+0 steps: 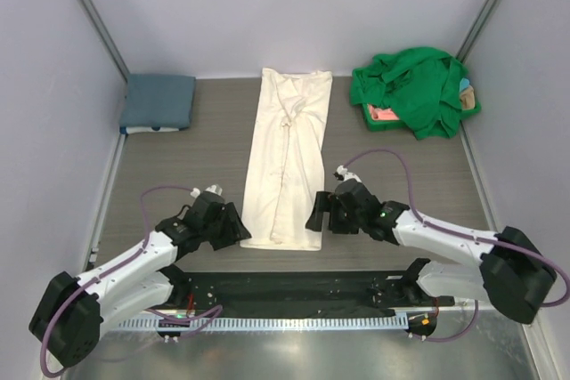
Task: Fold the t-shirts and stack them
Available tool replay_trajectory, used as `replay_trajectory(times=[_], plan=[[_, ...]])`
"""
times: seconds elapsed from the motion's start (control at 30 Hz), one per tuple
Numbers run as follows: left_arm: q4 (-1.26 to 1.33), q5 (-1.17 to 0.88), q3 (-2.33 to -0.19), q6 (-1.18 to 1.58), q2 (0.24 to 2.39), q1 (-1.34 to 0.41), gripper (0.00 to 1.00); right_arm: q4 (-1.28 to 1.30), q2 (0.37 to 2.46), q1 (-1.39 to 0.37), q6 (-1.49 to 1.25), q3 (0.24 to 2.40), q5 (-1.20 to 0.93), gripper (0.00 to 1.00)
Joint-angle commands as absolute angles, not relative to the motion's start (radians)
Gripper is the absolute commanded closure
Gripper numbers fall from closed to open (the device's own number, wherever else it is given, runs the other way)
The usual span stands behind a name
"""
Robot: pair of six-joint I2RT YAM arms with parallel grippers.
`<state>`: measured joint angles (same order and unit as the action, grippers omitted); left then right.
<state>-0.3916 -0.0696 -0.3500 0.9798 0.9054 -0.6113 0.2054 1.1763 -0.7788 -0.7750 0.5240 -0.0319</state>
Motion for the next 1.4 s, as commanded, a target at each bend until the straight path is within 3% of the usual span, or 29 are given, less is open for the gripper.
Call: replay_trajectory(times=[0.0,0.07,0.47,0.63,0.67,0.8,0.9,1.17,1.37], plan=[[-0.353,-0.017,-0.321,1.046,0.882,-0.659,0.45,0.175,1.086,-0.856,-0.942,0.466,-0.005,0.12],[-0.354,-0.006,-0.307,1.072,0.879,-0.676,0.46,0.173,1.068,-0.877,-0.96,0.439,0.043,0.12],[-0.351,0.094,-0.296,1.103,0.904,-0.718,0.52,0.094,1.104,-0.946,-1.037,0.368,0.068,0.41],[-0.354,0.126,-0.31,1.089,0.937,-0.718,0.6,0.048,1.141,-0.948,-1.04,0.353,0.064,0.52],[-0.354,0.126,-0.314,1.088,0.946,-0.719,0.62,0.037,1.15,-0.948,-1.042,0.348,0.064,0.57],[-0.354,0.133,-0.336,1.069,0.968,-0.732,1.0,0.047,1.137,-0.946,-1.032,0.341,0.072,0.85],[-0.4,0.15,-0.367,1.083,0.948,-0.784,1.0,0.152,1.076,-0.948,-1.023,0.359,0.116,0.97],[-0.603,0.308,-0.488,1.339,0.873,-1.084,1.0,0.512,0.802,-0.948,-1.051,0.399,0.149,0.99],[-0.739,0.397,-0.698,1.303,0.952,-1.132,1.0,0.632,0.747,-0.946,-1.002,0.537,0.199,0.99]])
